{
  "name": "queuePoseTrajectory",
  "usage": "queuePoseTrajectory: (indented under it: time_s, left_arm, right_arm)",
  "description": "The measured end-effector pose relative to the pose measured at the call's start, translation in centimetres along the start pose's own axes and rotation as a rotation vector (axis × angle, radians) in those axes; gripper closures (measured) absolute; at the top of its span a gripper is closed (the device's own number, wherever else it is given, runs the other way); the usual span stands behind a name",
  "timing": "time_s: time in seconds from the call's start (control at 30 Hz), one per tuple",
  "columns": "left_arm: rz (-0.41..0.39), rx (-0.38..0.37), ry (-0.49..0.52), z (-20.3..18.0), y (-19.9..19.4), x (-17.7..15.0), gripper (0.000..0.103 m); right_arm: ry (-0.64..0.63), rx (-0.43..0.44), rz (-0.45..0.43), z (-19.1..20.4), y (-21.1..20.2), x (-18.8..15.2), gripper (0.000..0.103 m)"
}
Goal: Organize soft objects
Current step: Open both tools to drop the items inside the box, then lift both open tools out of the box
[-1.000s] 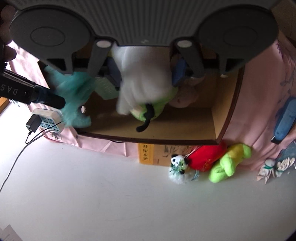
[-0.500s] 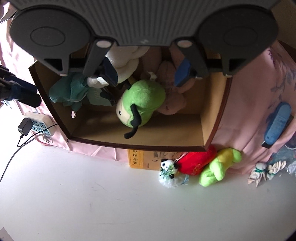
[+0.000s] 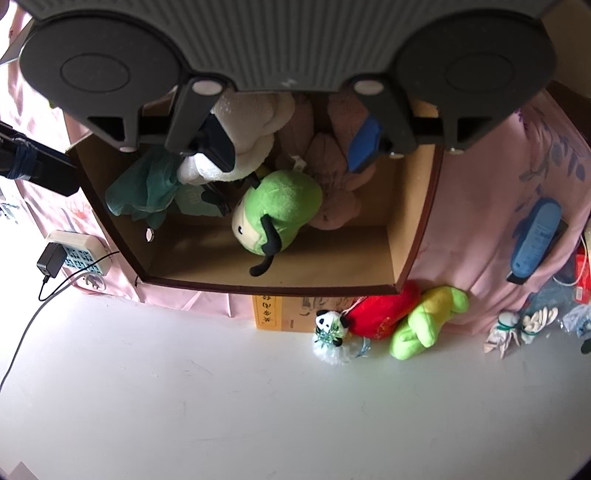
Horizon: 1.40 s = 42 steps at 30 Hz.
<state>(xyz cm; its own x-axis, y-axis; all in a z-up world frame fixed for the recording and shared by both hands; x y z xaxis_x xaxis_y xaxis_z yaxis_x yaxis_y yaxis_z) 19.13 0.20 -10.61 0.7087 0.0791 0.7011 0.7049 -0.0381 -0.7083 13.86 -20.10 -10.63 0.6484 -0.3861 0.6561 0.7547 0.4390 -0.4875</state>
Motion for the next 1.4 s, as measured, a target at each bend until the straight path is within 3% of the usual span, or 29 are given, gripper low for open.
queuePoseTrajectory:
  time_s: [0.43,0.83,1.4]
  left_arm:
    - [0.01,0.022,0.025,-0.4,-1.8,-1.1,0.035]
    - [0.016,0.069,0.053,-0.4,-3.7,-3.3,0.035]
    - [0.086,0.054,0.075,-1.3,-4.5,-8.6,0.034]
  right_arm:
    - [-0.015,0.013,-0.011,0.1,-2.3,-0.8,0.092]
    - [0.001,0.091,0.025,0.5,-3.8,-2.7,0.091]
    - [-0.132,0.108,0.07,-0.7,-7.1,-5.9,0.091]
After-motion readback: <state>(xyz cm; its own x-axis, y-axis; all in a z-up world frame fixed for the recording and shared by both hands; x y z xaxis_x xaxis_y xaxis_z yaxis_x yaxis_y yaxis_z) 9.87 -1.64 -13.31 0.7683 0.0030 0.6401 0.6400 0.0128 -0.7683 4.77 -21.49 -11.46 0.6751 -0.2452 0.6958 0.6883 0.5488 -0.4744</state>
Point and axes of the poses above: each gripper's, at about its wrist camera, not at the fingertips, and y roughly the way its jaws point, z to its left, x to its top, the point moved 9 cm from there along y, roughly the way its jaws point
